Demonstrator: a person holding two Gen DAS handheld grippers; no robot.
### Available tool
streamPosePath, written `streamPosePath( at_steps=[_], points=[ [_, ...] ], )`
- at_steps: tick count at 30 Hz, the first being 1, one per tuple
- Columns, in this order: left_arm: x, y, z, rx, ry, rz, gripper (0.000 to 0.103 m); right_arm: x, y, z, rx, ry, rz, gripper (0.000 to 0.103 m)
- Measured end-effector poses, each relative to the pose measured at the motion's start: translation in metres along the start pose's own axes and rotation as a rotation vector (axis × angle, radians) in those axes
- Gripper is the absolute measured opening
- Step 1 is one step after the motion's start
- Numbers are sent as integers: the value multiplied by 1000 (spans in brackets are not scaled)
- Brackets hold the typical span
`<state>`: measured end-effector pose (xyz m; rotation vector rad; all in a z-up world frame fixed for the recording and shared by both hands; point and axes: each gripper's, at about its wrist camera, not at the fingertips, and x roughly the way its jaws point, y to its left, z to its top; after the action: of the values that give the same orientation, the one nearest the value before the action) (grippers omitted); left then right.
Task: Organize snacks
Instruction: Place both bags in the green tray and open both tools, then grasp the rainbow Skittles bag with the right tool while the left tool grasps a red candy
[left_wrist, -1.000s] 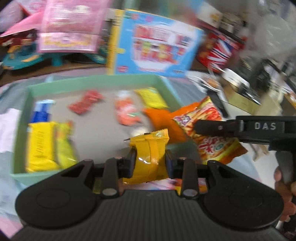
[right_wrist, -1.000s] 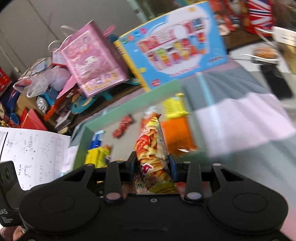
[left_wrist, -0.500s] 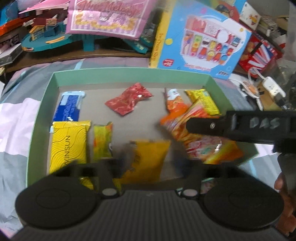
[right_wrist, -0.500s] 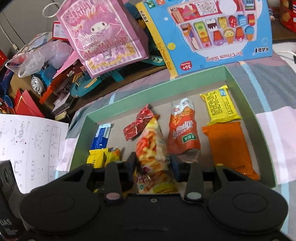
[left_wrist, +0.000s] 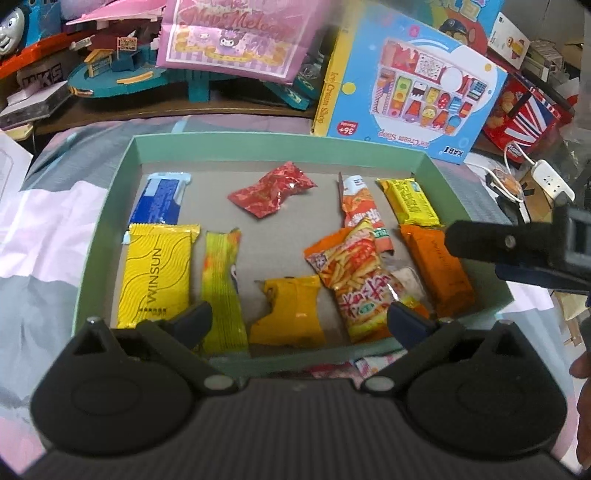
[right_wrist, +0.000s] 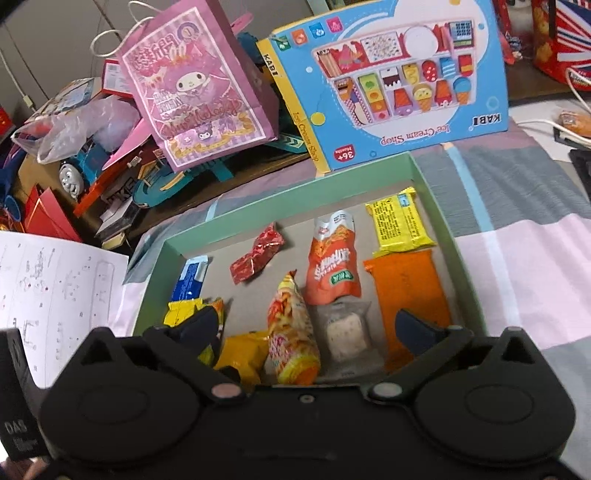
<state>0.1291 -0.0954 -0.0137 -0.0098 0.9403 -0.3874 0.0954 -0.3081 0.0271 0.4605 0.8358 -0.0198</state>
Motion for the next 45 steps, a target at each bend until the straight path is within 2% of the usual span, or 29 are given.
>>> streamPosePath(
  at_steps=[8, 14, 18, 20, 25, 29, 31, 33, 35, 36, 37, 38, 39, 42, 45],
  points=[
    [-24, -7, -21, -1, -2, -28, 103, -36, -13, -21, 21, -28, -16, 103],
    [-19, -15, -52, 27, 58, -35, 103, -47, -40, -45, 68, -9, -46, 103],
    [-11, -24, -69, 47, 99, -49, 103, -45, -58, -63, 107, 22, -70, 103],
    [-9, -32, -73, 85, 89, -35, 103, -43, -67, -70, 126, 39, -89, 103],
    [-6, -50, -76, 144, 94, -69, 103, -33, -77, -79, 166, 73, -94, 103],
    [-1, -51, -77, 149, 101, -78, 103, -17, -71, -84, 128, 108, -107, 98],
    [0, -51, -76, 149, 104, -83, 102, -9, -68, -87, 114, 126, -115, 91],
    [1, -51, -76, 152, 102, -91, 93, -3, -66, -91, 100, 137, -125, 88],
    [4, -51, -76, 149, 106, -100, 86, -3, -59, -93, 40, 120, -157, 73],
    [5, -51, -76, 144, 105, -105, 78, -2, -56, -94, 3, 117, -177, 64],
    [6, -52, -77, 141, 108, -115, 71, -3, -54, -95, -17, 114, -183, 62],
    [7, -53, -77, 141, 117, -128, 56, -3, -53, -95, -25, 115, -182, 59],
    [9, -55, -78, 143, 127, -135, 47, -5, -54, -95, -24, 114, -177, 58],
    [12, -62, -81, 170, 129, -131, 45, -10, -65, -95, -8, 100, -181, 58],
    [17, -67, -82, 176, 136, -112, 50, -16, -76, -97, 9, 88, -174, 58]
  ],
)
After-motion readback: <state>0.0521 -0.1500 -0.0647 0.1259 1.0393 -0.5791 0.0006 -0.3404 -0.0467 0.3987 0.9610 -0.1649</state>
